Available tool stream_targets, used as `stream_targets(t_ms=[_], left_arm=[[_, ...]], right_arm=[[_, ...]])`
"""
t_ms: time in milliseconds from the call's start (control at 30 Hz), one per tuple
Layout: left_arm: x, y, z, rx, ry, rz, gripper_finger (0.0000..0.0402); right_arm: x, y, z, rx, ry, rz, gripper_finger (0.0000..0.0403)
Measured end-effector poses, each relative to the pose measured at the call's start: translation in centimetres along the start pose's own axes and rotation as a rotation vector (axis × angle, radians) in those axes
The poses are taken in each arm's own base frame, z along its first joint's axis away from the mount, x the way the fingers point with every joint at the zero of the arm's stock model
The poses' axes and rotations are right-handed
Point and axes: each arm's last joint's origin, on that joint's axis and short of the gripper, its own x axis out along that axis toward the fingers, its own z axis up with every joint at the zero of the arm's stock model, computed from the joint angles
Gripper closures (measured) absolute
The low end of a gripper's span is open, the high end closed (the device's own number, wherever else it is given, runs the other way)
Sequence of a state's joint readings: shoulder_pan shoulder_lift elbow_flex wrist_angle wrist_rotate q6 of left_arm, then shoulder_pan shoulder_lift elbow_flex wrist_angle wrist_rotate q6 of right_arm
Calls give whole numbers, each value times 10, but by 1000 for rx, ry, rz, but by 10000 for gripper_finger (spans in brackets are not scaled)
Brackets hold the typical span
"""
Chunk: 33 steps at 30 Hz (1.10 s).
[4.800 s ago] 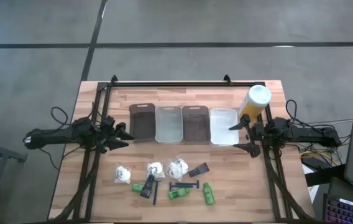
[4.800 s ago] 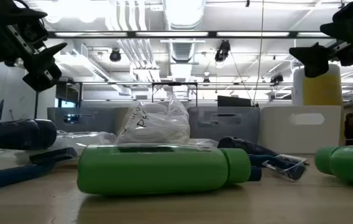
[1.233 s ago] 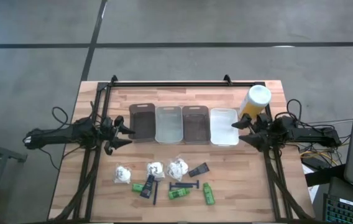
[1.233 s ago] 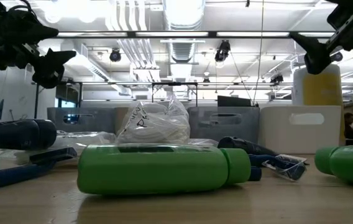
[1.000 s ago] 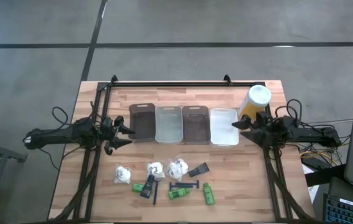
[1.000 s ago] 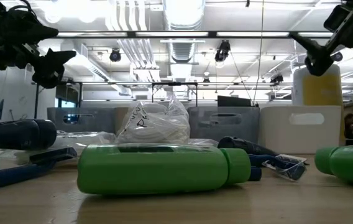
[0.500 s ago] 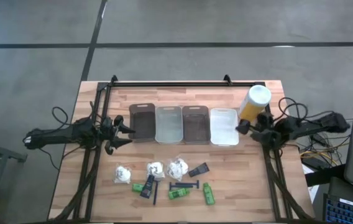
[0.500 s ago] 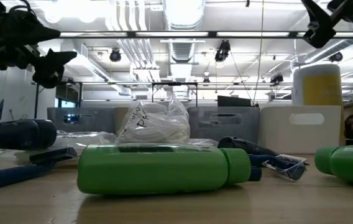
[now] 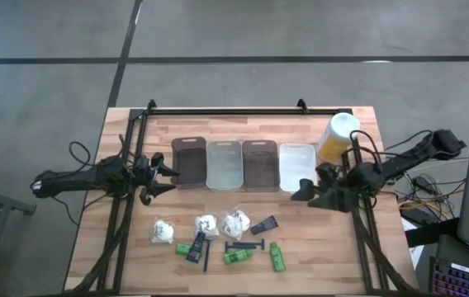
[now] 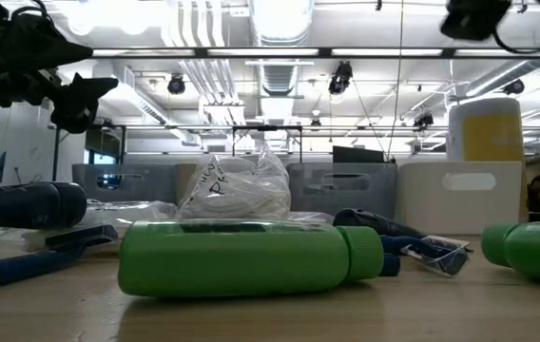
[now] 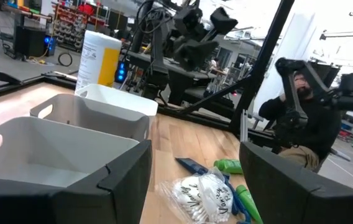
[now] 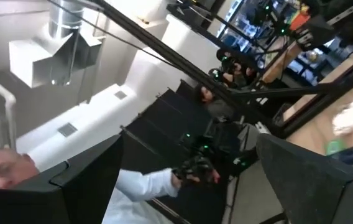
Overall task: Pick & Place Travel size toiletries
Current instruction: Put the green shampoo into the white bin
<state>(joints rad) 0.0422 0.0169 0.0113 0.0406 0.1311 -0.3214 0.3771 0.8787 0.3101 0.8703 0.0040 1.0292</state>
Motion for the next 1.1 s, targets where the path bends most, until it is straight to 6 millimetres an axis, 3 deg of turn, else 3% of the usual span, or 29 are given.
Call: stream_targets(t_ms=[267,567,667,800,933,1100], left_arm=[[0,0,0,-97,0,-1,154],[0,0,0,-186,-1,-2,154],[0,0,0,-186,0,-2,154],[0,0,0,-187,2,-1,154],[0,0,0,-187,3,0,154],[0,0,0,-188,4,1,154]], right_arm=[[71,22,-5,-126,57,31,39],[133,27,-19,105,184,61,39],[145,16,-31,211,295,-137,39],[142,-1,-52,350,479,-589,39],[133,2,-67,434,592,-980,39],[135,6,-84,368,560,-1224,39]])
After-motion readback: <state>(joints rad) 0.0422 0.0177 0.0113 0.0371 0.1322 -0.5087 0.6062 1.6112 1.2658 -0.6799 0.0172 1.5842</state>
